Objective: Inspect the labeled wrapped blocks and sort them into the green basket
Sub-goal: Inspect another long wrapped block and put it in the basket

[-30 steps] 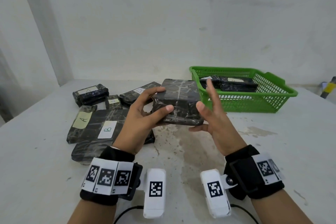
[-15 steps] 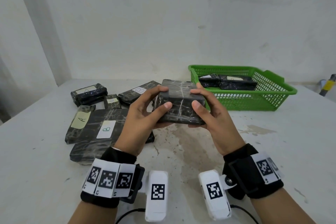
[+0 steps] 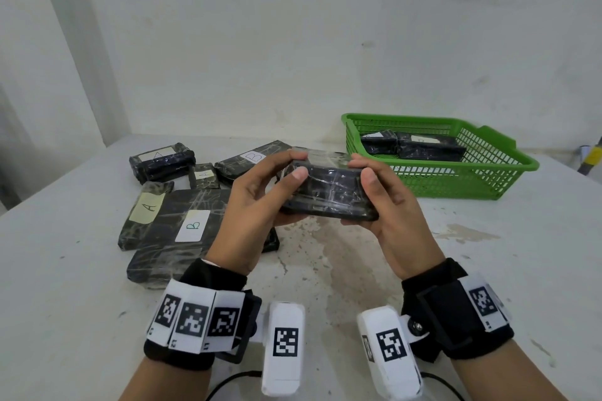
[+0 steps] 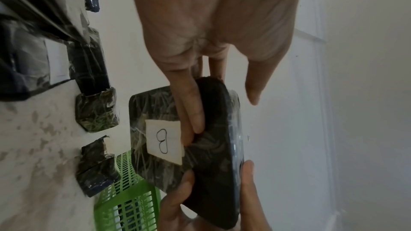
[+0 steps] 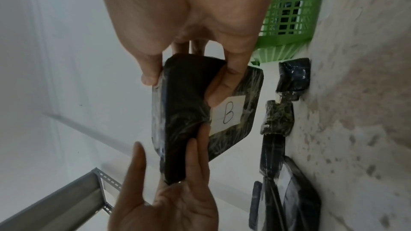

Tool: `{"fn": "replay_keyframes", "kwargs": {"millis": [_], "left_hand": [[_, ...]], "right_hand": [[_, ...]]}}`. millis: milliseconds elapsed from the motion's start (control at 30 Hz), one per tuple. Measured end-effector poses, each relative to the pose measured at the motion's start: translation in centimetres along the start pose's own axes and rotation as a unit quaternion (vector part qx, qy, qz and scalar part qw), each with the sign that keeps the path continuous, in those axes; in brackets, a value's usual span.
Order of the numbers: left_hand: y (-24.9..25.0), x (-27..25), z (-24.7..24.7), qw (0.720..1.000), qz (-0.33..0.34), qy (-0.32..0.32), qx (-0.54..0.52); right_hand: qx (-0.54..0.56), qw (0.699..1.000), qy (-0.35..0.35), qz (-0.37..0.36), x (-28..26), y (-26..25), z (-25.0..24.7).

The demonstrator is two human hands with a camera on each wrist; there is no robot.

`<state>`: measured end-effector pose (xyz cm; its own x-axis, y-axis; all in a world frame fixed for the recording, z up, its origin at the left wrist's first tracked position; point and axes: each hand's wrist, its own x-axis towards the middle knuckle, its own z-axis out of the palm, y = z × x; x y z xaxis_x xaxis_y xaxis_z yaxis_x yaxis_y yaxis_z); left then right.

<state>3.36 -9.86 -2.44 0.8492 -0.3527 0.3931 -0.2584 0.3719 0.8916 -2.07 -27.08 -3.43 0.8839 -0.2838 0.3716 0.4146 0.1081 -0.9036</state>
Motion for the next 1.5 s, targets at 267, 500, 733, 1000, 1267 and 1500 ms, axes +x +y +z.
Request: {"fn": "replay_keyframes", "kwargs": {"millis": [267, 500, 733, 1000, 1267, 1500], "left_hand": [[-0.3, 0.2, -0.1, 0.999, -0.015, 0.033, 0.013], [-0.5, 0.0, 0.3, 0.999, -0.028, 0.009, -0.014], [-0.4, 0.0, 0.3, 0.999, -0.037, -0.014, -0.024], [-0.9, 0.0, 0.3, 0.999, -0.047, -0.016, -0.019], [-0.6, -0.2, 0.2, 0.997, -0.046, -0.042, -0.041], [-0.8, 0.1, 0.0, 0.999, -0.04, -0.013, -0.022]], "right_hand": [[-0.018, 0.999, 0.005, 0.032, -0.1, 0.1, 0.4], [-0.026, 0.998, 0.028, 0.042, 0.0, -0.2, 0.2], [-0.041, 0.998, 0.041, 0.021, -0.3, 0.1, 0.7], [-0.053, 0.997, 0.037, 0.038, -0.4, 0.4, 0.7], [-0.042, 0.998, 0.036, 0.024, -0.3, 0.4, 0.5], [-0.044, 0.997, -0.031, 0.047, -0.3, 0.9, 0.2]]}}
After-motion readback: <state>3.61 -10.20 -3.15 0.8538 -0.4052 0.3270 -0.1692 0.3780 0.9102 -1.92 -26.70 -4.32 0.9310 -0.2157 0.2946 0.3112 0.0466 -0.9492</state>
